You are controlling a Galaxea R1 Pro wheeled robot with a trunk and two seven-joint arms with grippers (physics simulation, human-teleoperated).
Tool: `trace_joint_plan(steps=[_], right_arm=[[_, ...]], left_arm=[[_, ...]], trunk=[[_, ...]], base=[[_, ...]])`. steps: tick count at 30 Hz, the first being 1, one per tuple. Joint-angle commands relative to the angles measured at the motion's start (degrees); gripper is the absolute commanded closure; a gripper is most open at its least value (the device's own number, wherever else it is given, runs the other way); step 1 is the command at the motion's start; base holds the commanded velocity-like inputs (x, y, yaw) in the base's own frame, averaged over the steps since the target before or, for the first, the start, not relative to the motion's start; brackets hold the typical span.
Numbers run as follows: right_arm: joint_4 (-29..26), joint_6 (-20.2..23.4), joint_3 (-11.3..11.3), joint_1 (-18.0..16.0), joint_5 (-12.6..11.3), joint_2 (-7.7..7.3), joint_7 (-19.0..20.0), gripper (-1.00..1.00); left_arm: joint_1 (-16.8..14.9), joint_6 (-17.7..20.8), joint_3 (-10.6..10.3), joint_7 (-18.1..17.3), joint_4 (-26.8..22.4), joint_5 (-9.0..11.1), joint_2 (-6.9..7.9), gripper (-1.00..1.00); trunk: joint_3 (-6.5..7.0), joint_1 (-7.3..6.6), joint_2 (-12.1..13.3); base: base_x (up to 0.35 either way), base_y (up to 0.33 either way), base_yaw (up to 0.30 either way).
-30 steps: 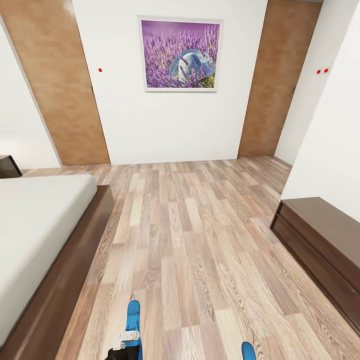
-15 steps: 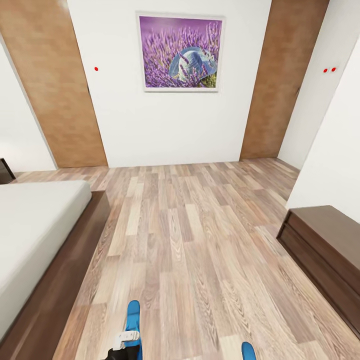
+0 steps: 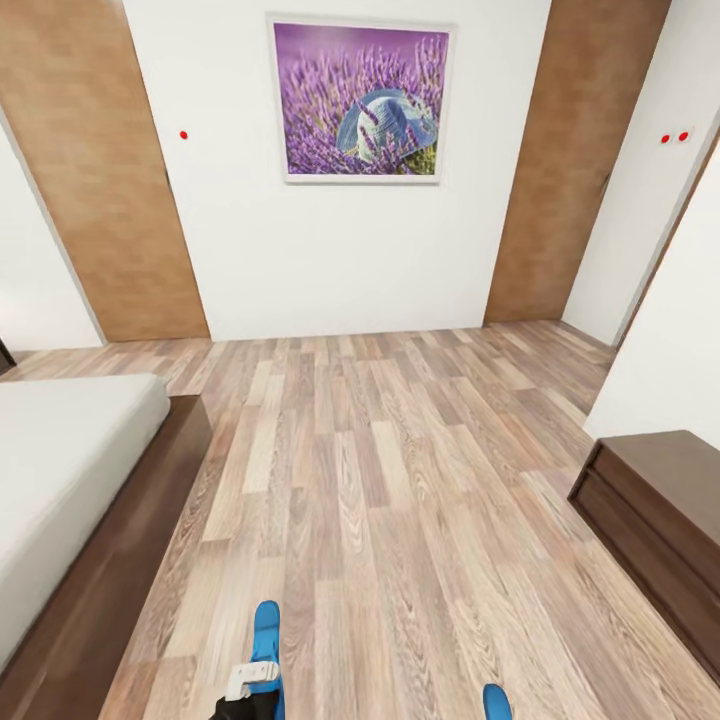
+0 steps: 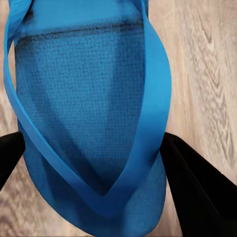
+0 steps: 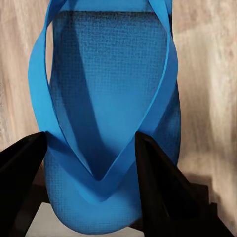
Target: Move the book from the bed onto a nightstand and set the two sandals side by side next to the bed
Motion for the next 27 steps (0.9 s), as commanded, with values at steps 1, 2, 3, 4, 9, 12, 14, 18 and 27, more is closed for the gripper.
trace_joint_plan(steps=[1,2,3,4,9,12,14,18,27], right_arm=[[0.00,0.39,-0.10,-0.03,-0.58,-0.01,0.23,1.00],[0.00,0.39,-0.11,-0.03,-0.58,-0.01,0.23,1.00],[0.00,0.39,-0.11,-0.05,-0.58,-0.01,0.24,1.00],[0.00,0.39,-0.12,-0.03,-0.58,-0.01,0.25,1.00],[0.00,0.39,-0.12,0.00,-0.58,-0.01,0.29,1.00],[0.00,0.39,-0.12,-0.02,-0.58,-0.01,0.30,1.00],[0.00,0.39,-0.12,-0.02,-0.58,-0.01,0.30,1.00],[0.00,0.39,-0.12,-0.01,-0.58,-0.01,0.30,1.00],[0.00,0.39,-0.12,0.00,-0.58,-0.01,0.30,1.00]], left_arm=[[-0.04,-0.12,-0.11,-0.18,0.08,0.51,0.00,1.00],[-0.04,-0.12,-0.11,-0.18,0.08,0.51,0.00,1.00],[-0.04,-0.12,-0.11,-0.18,0.09,0.51,0.00,1.00],[-0.04,-0.12,-0.11,-0.18,0.09,0.50,0.00,1.00],[-0.04,-0.12,-0.11,-0.18,0.10,0.49,0.00,1.00],[-0.04,-0.12,-0.11,-0.18,0.11,0.50,0.00,1.00],[-0.04,-0.12,-0.11,-0.18,0.13,0.50,0.00,1.00],[-0.04,-0.12,-0.11,-0.18,0.09,0.51,0.00,1.00],[-0.04,-0.12,-0.09,-0.18,0.10,0.50,0.00,1.00]], trunk=[[-0.05,0.02,-0.02],[-0.05,0.02,-0.02],[-0.05,0.02,-0.02],[-0.05,0.02,-0.02],[-0.05,0.02,-0.02],[-0.05,0.02,-0.02],[-0.05,0.02,-0.02],[-0.05,0.02,-0.02],[-0.05,0.02,-0.02]], base=[[0.323,0.000,0.000],[0.323,0.000,0.000],[0.323,0.000,0.000],[0.323,0.000,0.000],[0.322,0.000,0.032],[0.322,0.000,0.197],[0.322,0.000,0.258],[0.322,0.000,0.271],[0.323,0.000,0.105]])
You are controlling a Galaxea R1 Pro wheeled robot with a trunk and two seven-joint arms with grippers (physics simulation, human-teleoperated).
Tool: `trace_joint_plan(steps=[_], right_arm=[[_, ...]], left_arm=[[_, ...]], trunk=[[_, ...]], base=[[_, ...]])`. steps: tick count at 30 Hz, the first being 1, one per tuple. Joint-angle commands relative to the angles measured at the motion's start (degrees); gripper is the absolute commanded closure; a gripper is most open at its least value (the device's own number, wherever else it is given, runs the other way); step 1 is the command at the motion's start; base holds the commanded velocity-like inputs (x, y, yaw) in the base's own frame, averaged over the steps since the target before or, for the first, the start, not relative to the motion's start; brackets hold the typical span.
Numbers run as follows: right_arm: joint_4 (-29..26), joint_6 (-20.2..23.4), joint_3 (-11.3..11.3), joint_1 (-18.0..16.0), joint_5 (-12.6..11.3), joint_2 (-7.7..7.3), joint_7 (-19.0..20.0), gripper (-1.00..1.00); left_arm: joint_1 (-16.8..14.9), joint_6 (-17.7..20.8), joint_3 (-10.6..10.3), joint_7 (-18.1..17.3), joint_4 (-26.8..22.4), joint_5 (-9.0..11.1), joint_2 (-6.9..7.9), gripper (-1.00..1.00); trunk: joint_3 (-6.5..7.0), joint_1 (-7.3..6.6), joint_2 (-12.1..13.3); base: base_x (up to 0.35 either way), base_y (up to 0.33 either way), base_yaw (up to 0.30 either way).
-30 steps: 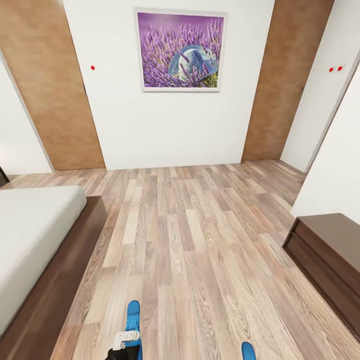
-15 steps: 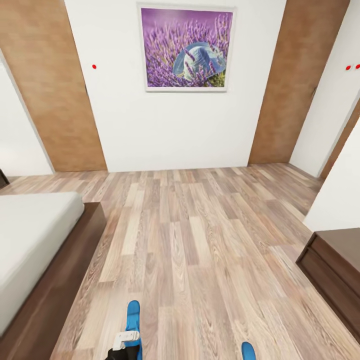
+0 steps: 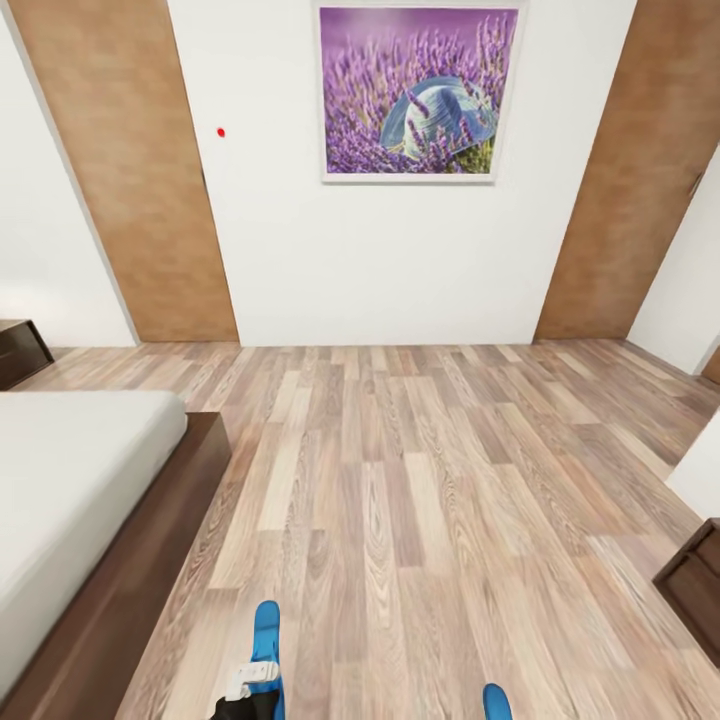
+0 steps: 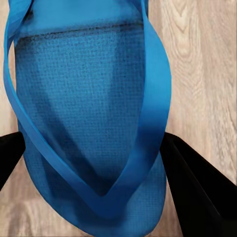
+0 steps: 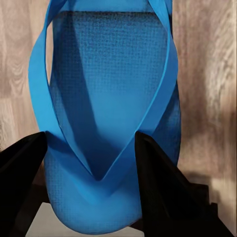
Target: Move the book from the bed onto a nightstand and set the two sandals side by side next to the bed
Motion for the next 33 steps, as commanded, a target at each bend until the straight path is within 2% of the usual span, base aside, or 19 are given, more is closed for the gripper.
trace_joint_plan(steps=[1,33], right_arm=[[0.00,0.39,-0.09,-0.02,-0.58,-0.01,0.24,1.00],[0.00,0.39,-0.09,-0.03,-0.58,-0.01,0.23,1.00]], left_arm=[[-0.04,-0.12,-0.12,-0.18,0.05,0.51,0.00,1.00],[-0.04,-0.12,-0.13,-0.18,0.07,0.49,-0.09,1.00]], trunk=[[-0.05,0.02,-0.02],[-0.05,0.02,-0.02]], base=[[0.322,0.000,0.006],[0.322,0.000,0.000]])
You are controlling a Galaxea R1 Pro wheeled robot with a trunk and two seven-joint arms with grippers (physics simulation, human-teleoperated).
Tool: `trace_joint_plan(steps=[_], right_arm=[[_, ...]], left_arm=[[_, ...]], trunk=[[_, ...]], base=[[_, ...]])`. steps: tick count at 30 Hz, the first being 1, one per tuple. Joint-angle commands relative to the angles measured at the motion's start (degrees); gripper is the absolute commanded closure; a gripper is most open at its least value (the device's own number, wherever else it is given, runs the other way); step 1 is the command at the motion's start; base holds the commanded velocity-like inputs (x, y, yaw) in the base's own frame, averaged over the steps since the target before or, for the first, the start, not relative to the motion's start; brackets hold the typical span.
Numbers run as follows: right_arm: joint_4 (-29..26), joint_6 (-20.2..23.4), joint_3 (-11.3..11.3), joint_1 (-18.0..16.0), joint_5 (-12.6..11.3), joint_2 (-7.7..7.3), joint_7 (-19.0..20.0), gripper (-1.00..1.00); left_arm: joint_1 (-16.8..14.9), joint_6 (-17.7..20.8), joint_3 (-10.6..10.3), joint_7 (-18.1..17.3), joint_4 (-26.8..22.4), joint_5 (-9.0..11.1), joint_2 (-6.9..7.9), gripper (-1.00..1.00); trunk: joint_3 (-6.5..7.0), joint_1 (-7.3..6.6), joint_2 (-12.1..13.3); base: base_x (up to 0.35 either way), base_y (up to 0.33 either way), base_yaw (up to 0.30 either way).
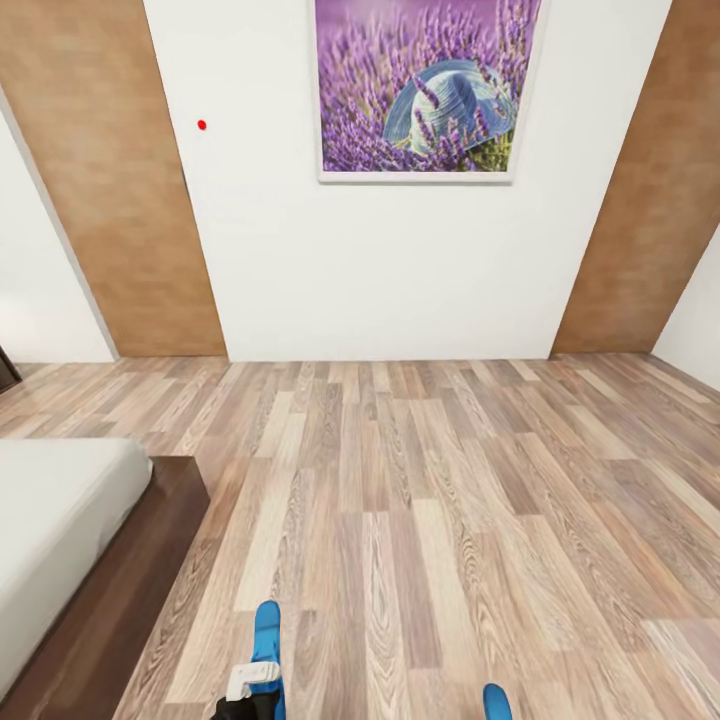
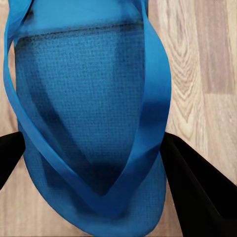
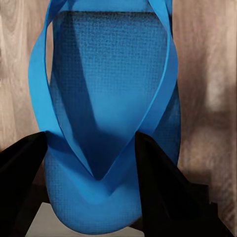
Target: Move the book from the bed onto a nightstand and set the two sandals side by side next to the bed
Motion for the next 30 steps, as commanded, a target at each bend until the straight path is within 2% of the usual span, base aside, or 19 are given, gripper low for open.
trace_joint_plan(steps=[1,21,30], right_arm=[[0.00,0.39,-0.08,-0.02,-0.58,-0.01,0.23,1.00],[0.00,0.39,-0.08,-0.03,-0.58,-0.01,0.25,1.00],[0.00,0.39,-0.08,-0.04,-0.58,-0.01,0.25,1.00]], left_arm=[[-0.04,-0.12,-0.12,-0.18,0.07,0.52,0.00,1.00],[-0.04,-0.12,-0.12,-0.18,0.11,0.54,0.00,1.00],[-0.04,-0.12,-0.12,-0.18,0.11,0.54,0.00,1.00]], trunk=[[-0.05,0.02,-0.02],[-0.05,0.02,-0.02],[-0.05,0.02,-0.02]], base=[[0.323,0.000,0.000],[0.322,0.000,0.000],[0.322,0.000,0.060]])
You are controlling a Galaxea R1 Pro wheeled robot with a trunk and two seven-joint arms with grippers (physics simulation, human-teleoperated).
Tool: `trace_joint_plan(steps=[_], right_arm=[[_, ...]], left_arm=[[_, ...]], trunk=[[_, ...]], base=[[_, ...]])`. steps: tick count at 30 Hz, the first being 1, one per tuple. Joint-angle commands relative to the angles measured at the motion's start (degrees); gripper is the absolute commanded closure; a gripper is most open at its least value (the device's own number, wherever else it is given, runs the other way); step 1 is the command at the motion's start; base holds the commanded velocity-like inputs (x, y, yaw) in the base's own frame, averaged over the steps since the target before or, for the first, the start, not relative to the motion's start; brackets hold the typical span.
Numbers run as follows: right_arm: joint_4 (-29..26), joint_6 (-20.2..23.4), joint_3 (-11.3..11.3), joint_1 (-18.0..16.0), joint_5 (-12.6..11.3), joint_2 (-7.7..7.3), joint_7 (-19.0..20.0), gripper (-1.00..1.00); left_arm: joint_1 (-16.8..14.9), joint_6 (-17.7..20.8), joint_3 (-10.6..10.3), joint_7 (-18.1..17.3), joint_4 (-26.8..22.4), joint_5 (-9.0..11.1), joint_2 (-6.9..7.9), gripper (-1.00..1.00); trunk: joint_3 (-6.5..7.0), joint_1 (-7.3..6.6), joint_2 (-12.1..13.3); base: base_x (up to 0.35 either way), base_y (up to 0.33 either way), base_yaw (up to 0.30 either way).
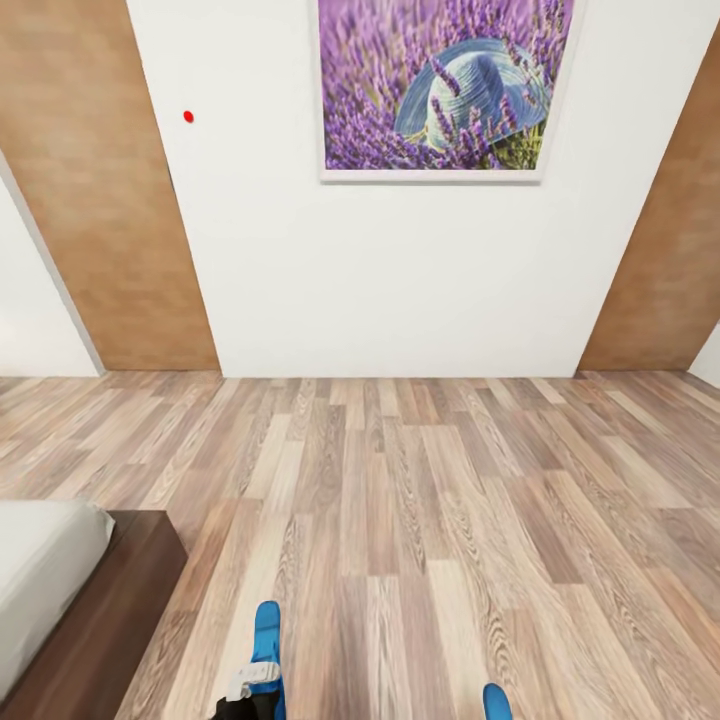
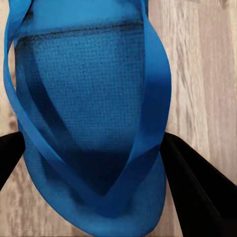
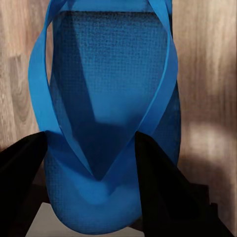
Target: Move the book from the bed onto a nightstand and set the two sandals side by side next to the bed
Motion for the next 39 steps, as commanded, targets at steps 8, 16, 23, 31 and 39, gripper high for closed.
trace_joint_plan(steps=[8,16,23,31,39], right_arm=[[0.00,0.39,-0.08,-0.02,-0.57,-0.01,0.24,1.00],[0.00,0.39,-0.08,-0.01,-0.57,-0.01,0.24,1.00],[0.00,0.39,-0.08,0.00,-0.57,-0.01,0.24,1.00],[0.00,0.39,-0.08,0.00,-0.57,-0.09,0.24,1.00],[-0.01,0.39,-0.08,0.00,-0.57,-0.10,0.24,1.00]], left_arm=[[-0.04,-0.11,-0.12,-0.18,0.07,0.50,0.00,1.00],[-0.04,-0.11,-0.12,-0.18,0.07,0.50,0.00,1.00],[-0.04,-0.12,-0.13,-0.18,0.07,0.50,-0.02,1.00],[-0.04,-0.08,-0.12,-0.18,0.07,0.50,-0.02,1.00],[-0.04,-0.10,-0.16,-0.18,0.07,0.50,-0.02,1.00]], trunk=[[-0.05,0.02,-0.02],[-0.05,0.02,-0.02],[-0.05,0.02,-0.02],[-0.05,0.02,-0.02],[-0.05,0.02,-0.02]], base=[[0.323,0.000,0.005],[0.322,0.000,0.000],[0.322,0.000,0.000],[0.322,0.000,0.000],[0.322,0.000,0.000]])
